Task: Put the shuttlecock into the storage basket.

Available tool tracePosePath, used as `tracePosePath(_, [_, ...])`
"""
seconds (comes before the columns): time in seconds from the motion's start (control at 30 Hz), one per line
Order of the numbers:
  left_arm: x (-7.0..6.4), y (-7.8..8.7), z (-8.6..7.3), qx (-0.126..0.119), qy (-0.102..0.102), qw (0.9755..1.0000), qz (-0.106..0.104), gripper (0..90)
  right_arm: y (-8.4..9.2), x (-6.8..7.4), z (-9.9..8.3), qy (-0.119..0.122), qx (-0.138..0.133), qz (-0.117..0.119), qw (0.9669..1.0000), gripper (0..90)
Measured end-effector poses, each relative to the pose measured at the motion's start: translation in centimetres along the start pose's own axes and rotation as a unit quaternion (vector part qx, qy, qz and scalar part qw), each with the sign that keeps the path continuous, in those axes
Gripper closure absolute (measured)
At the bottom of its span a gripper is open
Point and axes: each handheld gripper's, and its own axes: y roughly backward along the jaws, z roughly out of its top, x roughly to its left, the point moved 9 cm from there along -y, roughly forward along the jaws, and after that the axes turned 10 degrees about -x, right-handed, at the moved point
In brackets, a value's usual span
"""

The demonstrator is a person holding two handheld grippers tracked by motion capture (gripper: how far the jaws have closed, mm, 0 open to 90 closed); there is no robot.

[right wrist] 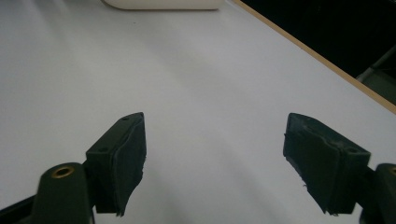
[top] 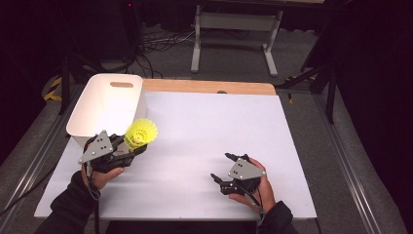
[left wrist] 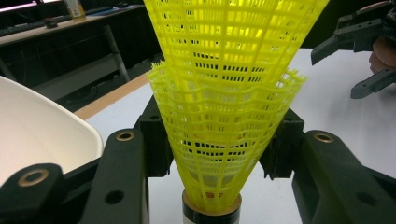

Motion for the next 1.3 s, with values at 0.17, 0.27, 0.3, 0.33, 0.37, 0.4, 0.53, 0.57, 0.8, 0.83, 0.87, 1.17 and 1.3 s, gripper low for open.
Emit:
tracePosePath(0.17, [0.2,0.3,0.3,-0.003,-0.001,1.0,0.002,53.5,0.0,0.0,0.0,0.001,0.0,-0.001,1.0,22.4])
tracePosePath(0.27, [0.4,0.5,0.5,-0.006,0.0,1.0,0.006,53.5,0.0,0.0,0.0,0.0,-0.001,-0.002,1.0,22.0])
tracePosePath(0.3, [0.4,0.5,0.5,-0.006,0.0,1.0,0.006,53.5,0.0,0.0,0.0,0.0,-0.001,-0.002,1.0,22.0])
tracePosePath(0.33, [0.4,0.7,0.6,-0.007,0.002,1.0,0.004,53.5,0.0,0.0,0.0,0.001,-0.001,-0.002,1.0,21.8])
tracePosePath(0.37, [0.5,0.8,0.7,-0.009,0.002,0.9999,0.008,53.5,0.0,0.0,0.0,0.001,-0.001,-0.002,1.0,21.8])
tracePosePath(0.4, [0.5,0.8,0.7,-0.009,0.002,0.9999,0.008,53.5,0.0,0.0,0.0,0.001,-0.001,-0.002,1.0,21.8])
tracePosePath(0.53, [0.7,1.1,1.0,-0.015,0.004,0.9998,0.011,53.5,-0.1,0.0,0.0,0.0,-0.001,-0.001,1.0,21.7])
tracePosePath(0.57, [0.8,1.1,1.1,-0.015,0.003,0.9998,0.013,53.5,-0.1,0.0,0.0,0.001,-0.001,-0.001,1.0,21.7])
tracePosePath(0.8, [1.0,1.4,1.4,-0.02,0.003,0.9997,0.016,53.5,-0.1,0.0,0.0,0.001,-0.001,-0.001,1.0,21.6])
tracePosePath(0.83, [1.0,1.5,1.5,-0.021,0.004,0.9996,0.017,53.5,-0.1,0.0,0.0,0.001,-0.001,-0.002,1.0,21.6])
tracePosePath(0.87, [1.1,1.5,1.5,-0.021,0.004,0.9996,0.018,53.5,-0.1,0.0,0.0,0.001,-0.001,-0.001,1.0,21.5])
tracePosePath(1.17, [1.7,2.2,2.0,-0.029,0.007,0.999,0.034,53.5,-0.1,0.0,0.0,-0.005,-0.005,0.001,1.0,20.6])
tracePosePath(1.3, [2.1,2.5,2.2,-0.035,0.009,0.9986,0.04,53.5,-0.2,0.0,0.0,-0.009,-0.007,-0.003,0.9999,18.5])
